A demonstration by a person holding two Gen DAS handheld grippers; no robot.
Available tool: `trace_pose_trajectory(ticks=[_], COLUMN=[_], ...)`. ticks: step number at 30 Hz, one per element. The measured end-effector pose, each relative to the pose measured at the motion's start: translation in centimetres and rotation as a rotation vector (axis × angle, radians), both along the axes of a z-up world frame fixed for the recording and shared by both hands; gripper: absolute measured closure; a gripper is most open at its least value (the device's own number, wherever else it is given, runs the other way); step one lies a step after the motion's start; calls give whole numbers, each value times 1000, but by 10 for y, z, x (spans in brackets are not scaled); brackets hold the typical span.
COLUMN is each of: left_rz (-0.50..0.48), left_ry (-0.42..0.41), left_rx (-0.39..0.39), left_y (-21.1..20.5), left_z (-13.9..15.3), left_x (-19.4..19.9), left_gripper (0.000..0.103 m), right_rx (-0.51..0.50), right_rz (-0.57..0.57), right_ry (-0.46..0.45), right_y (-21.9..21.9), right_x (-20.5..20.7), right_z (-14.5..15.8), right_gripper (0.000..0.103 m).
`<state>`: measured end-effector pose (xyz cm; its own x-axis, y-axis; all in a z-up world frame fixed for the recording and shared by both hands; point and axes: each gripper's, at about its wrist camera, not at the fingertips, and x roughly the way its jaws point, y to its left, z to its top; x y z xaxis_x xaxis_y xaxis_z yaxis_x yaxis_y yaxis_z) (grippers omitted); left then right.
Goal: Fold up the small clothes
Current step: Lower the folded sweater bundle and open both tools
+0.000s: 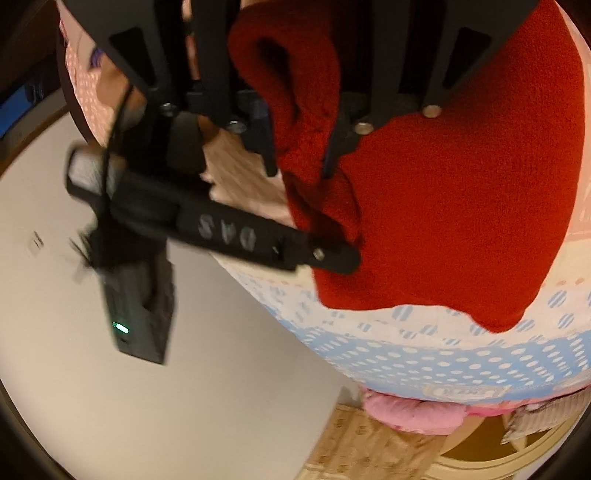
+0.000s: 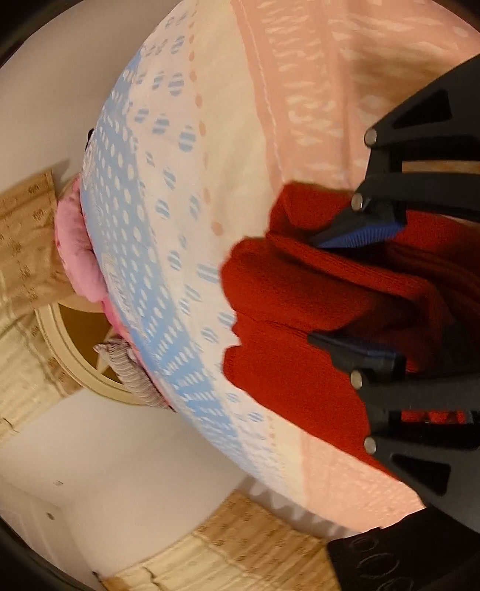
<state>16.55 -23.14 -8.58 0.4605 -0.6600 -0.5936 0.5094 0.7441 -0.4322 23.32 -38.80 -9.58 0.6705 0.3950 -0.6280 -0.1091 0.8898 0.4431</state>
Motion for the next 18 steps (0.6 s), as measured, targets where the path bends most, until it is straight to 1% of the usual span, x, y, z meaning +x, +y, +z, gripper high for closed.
trace_pose_trajectory(ticks=[1, 3, 5, 7, 9, 11, 12, 13, 14, 16, 18], left_rz=[-19, -56, -81, -71, -71, -52, -33, -12, 2, 21, 30], left_ry=[-12, -28, -38, -59, -63, -65, -68, -64, -54, -25, -14], left_rx=[15, 22, 10, -2, -20, -36, -39, -45, -57, -99, -149], left_y=[-1, 8, 25, 44, 58, 75, 82, 88, 91, 98, 103], left_z=[3, 11, 19, 26, 29, 30, 29, 27, 25, 22, 22], left_x=[-3, -9, -16, -20, -21, -21, -19, -16, -11, -5, 4], left_gripper=[62, 44, 34, 32, 30, 30, 30, 30, 30, 30, 30], right_rx=[18, 50, 47, 30, 33, 2, -8, -14, -19, -30, -4], right_rz=[-1, 2, 15, 32, 42, 31, 29, 31, 32, 16, -4], right_ry=[-1, 5, 23, 33, 37, 38, 30, 22, 15, 3, -11], right_y=[-2, -3, -1, 5, 9, 10, 11, 12, 13, 12, 7], right_x=[1, 6, 12, 13, 11, 9, 8, 7, 7, 6, 4], right_z=[1, 3, 3, 1, -7, -11, -10, -9, -7, -6, -6], right_gripper=[55, 55, 55, 55, 55, 56, 70, 79, 79, 84, 86])
